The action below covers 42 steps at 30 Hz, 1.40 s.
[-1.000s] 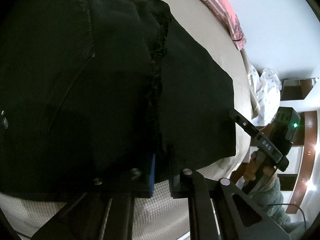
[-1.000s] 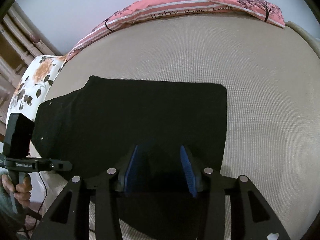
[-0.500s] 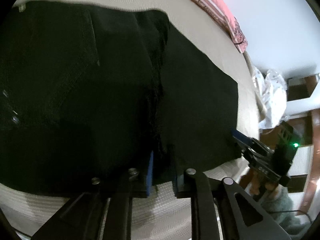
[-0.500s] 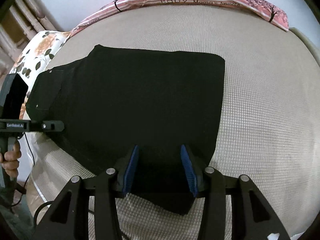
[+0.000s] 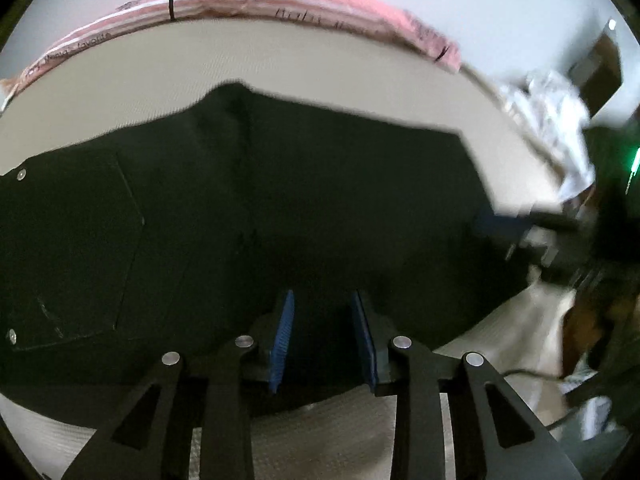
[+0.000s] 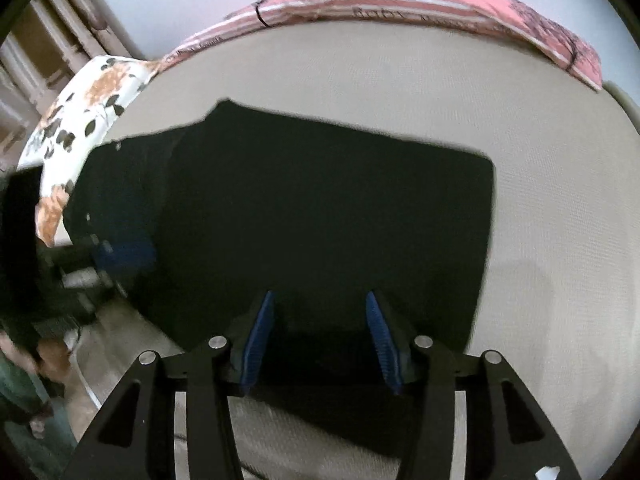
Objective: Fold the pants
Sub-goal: 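Lift the pants end with the left tool and fold it over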
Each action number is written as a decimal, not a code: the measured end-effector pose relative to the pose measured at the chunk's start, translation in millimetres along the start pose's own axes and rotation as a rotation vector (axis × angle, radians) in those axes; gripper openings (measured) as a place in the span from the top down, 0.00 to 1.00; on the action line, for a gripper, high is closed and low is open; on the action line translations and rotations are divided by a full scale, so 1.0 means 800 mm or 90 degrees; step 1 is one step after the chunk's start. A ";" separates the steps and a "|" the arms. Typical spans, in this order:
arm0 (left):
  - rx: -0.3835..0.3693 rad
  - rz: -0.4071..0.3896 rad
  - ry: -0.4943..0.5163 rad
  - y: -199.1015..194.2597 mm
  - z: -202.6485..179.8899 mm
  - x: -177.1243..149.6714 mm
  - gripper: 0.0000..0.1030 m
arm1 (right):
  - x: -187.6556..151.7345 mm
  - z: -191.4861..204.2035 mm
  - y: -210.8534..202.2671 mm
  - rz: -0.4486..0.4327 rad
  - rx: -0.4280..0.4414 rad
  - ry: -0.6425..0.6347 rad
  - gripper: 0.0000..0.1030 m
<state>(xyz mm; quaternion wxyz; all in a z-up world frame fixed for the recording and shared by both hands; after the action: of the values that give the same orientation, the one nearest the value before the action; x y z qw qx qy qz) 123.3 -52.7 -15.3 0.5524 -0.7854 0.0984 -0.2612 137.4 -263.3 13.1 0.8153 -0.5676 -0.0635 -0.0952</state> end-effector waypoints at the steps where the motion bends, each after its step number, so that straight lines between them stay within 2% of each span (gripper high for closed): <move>1: 0.005 -0.011 0.012 0.000 -0.002 0.000 0.69 | 0.006 0.003 0.002 -0.002 0.001 -0.001 0.55; 4: 0.028 -0.009 0.037 -0.001 -0.010 0.004 0.69 | 0.031 0.017 0.012 -0.008 0.009 -0.015 0.55; 10: 0.033 -0.028 -0.020 -0.027 0.010 0.010 0.67 | 0.064 0.048 0.033 -0.022 0.024 -0.044 0.55; 13: 0.030 -0.061 -0.075 -0.055 0.036 0.010 0.60 | 0.079 0.067 0.047 -0.022 0.036 -0.058 0.55; 16: 0.066 -0.100 -0.119 -0.084 0.063 0.007 0.47 | 0.095 0.087 0.063 -0.024 0.037 -0.077 0.56; 18: 0.087 -0.114 -0.148 -0.103 0.082 0.002 0.47 | 0.105 0.099 0.075 -0.023 0.045 -0.083 0.56; 21: 0.090 -0.126 -0.208 -0.131 0.111 -0.011 0.47 | 0.116 0.105 0.094 -0.018 0.045 -0.073 0.56; 28: 0.085 -0.149 -0.380 -0.196 0.210 -0.074 0.44 | 0.143 0.116 0.112 -0.026 0.041 -0.056 0.54; 34: 0.008 -0.156 -0.532 -0.208 0.278 -0.122 0.42 | 0.142 0.110 0.090 -0.046 0.069 -0.001 0.53; 38: -0.101 -0.167 -0.631 -0.194 0.311 -0.144 0.39 | 0.127 0.108 0.076 -0.038 0.076 0.017 0.52; 40: -0.137 -0.163 -0.658 -0.184 0.324 -0.151 0.38 | 0.118 0.107 0.067 -0.035 0.075 0.024 0.52; 42: -0.144 -0.157 -0.676 -0.176 0.331 -0.154 0.38 | 0.112 0.108 0.060 -0.034 0.072 0.025 0.52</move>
<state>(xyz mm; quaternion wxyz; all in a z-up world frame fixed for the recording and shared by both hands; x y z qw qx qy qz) 138.0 270.6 10.0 0.4036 -0.8695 -0.2585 0.1197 235.9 -173.1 18.0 0.8442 -0.5170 -0.0679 -0.1243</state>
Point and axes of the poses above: each gripper's, at about its wrist camera, not at the fingertips, and y roughly the way its jaws point, z to its left, x to its top, the point moved 3 cm from there along y, roughly the way its jaws point, and after that the axes turned 3 degrees about y, right-handed, at the moved point
